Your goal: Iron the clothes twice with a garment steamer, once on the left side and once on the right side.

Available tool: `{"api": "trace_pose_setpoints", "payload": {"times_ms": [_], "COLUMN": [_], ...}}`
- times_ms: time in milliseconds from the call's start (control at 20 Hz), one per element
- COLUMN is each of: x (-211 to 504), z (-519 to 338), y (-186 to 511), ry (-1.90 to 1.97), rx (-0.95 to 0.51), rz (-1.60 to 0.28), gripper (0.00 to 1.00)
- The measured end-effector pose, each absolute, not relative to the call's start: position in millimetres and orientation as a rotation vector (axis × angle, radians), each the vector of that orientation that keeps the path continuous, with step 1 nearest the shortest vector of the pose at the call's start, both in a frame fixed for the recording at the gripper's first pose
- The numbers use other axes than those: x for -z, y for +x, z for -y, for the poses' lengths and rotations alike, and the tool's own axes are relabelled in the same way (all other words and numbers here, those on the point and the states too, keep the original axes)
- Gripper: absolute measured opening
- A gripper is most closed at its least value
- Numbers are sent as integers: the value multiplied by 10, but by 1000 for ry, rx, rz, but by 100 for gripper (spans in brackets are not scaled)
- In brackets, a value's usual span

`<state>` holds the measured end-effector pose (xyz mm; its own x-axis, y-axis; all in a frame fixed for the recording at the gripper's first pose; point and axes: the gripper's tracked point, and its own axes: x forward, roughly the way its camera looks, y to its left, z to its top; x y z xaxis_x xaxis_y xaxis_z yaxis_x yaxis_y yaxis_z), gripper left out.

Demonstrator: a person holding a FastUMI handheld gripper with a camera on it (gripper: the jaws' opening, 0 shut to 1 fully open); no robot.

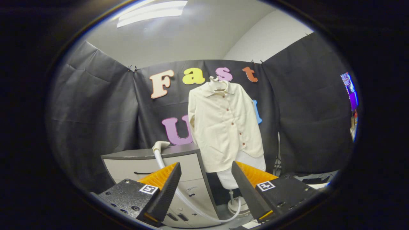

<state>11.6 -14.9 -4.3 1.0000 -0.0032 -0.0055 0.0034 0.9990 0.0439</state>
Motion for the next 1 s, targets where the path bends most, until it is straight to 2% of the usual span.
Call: {"api": "trace_pose_setpoints", "payload": {"times_ms": [400,1000], "x": [105,149], "z": [171,-431], "y": [157,893], "ry": [49,38], "rx": [23,-98], "rz": [-14,-99], "gripper": [96,96]}}
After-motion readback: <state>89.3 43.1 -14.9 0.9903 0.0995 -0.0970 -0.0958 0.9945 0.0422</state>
